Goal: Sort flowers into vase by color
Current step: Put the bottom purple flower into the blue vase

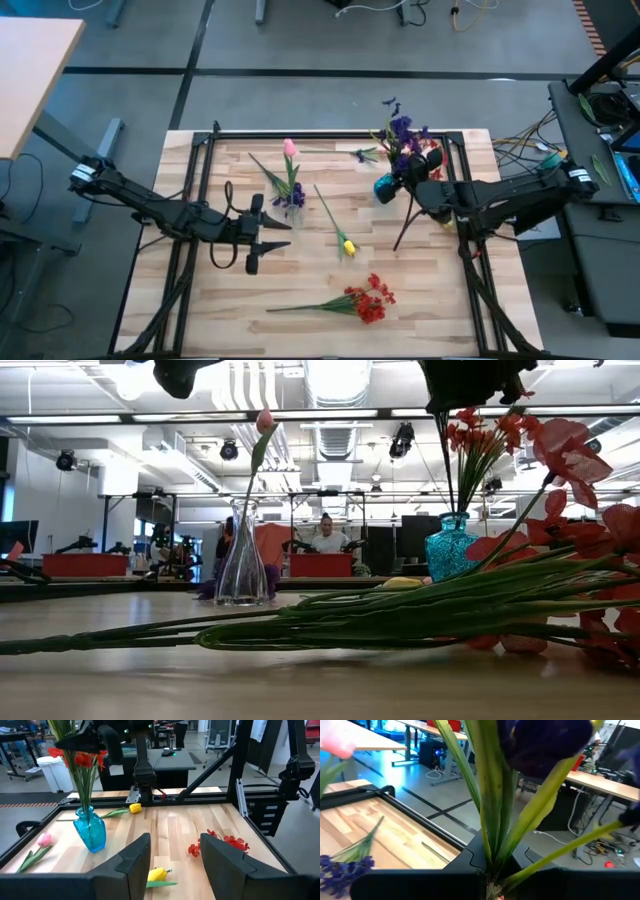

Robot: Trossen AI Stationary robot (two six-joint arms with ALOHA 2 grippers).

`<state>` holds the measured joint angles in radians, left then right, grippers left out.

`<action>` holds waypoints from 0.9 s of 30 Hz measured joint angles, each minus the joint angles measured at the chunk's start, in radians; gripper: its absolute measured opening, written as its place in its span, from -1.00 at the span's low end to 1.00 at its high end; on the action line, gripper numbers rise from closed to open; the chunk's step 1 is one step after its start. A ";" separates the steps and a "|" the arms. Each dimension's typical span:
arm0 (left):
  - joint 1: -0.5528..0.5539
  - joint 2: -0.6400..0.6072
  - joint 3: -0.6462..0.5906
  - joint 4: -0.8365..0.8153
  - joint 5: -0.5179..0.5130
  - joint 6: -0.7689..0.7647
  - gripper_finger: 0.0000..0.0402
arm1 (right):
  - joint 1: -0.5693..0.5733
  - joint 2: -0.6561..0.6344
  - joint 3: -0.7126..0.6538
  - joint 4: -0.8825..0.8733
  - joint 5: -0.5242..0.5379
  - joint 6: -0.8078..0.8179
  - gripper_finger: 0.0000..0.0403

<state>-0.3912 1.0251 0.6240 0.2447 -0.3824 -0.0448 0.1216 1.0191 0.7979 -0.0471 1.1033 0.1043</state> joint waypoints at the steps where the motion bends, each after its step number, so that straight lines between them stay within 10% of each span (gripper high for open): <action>1: 0.000 0.000 0.000 -0.001 0.000 0.000 -0.22 | -0.003 0.006 0.000 0.000 0.000 0.000 -0.91; 8: 0.000 0.000 0.000 0.001 -0.001 0.001 -0.22 | -0.002 0.044 0.000 0.000 -0.003 0.029 -0.84; 27: 0.000 0.000 0.001 -0.007 -0.027 0.006 -0.22 | 0.021 0.010 0.000 -0.010 -0.001 0.061 0.13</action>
<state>-0.3912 1.0256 0.6254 0.2374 -0.4097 -0.0383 0.1430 1.0288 0.7975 -0.0570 1.1019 0.1658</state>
